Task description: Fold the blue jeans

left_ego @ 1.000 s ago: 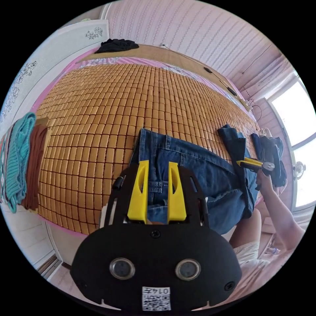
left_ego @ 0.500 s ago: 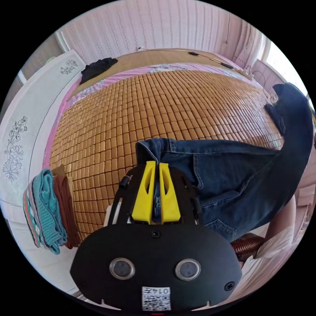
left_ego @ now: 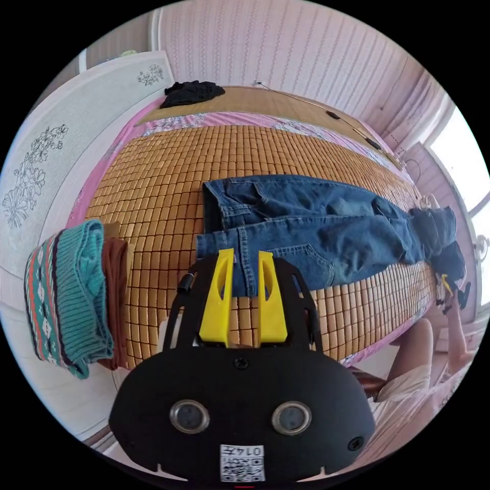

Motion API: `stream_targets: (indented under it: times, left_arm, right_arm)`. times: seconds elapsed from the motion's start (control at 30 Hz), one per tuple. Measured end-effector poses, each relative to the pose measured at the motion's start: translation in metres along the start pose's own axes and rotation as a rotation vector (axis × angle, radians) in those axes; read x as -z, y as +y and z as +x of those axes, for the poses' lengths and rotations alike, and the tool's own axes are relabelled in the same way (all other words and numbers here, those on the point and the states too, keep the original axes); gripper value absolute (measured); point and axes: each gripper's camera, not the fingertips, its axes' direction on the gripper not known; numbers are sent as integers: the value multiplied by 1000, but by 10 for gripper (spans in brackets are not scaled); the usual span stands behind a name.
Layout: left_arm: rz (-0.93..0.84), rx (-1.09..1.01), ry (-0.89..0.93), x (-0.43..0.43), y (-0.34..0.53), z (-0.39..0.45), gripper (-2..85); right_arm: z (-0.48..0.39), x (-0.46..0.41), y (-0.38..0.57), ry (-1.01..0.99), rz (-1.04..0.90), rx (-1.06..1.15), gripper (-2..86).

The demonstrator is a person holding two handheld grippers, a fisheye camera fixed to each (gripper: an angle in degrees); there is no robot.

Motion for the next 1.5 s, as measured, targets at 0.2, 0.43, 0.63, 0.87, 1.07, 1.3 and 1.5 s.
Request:
stream_targets:
  times: [0.2, 0.43, 0.63, 0.87, 1.07, 1.3, 1.5]
  left_arm:
    - [-86, -187, -94, -34, -21, 52, 95]
    - [-263, -151, -177, -88, -34, 55, 92]
    - [-261, -263, -225, -90, -21, 67, 47]
    - [48, -152, -173, -19, 16, 35, -9]
    - [157, -126, -204, 38, 151, 18, -10]
    - [14, 225, -48, 10, 297, -33, -4]
    - [41, 207, -10, 2, 271, -47, 44]
  right_arm:
    - [-88, -55, -48, 151, -101, 289, 100]
    - [-177, -148, -93, 298, -187, 499, 120]
    - [-191, -210, -95, 328, -314, 439, 68]
    - [-168, -78, -66, -98, 41, 423, -5]
    - [-110, 44, 82, -91, 158, 436, -4]
    - [-49, 17, 148, 67, -276, 208, 39]
    - [-165, -43, 130, 50, -280, 595, 160]
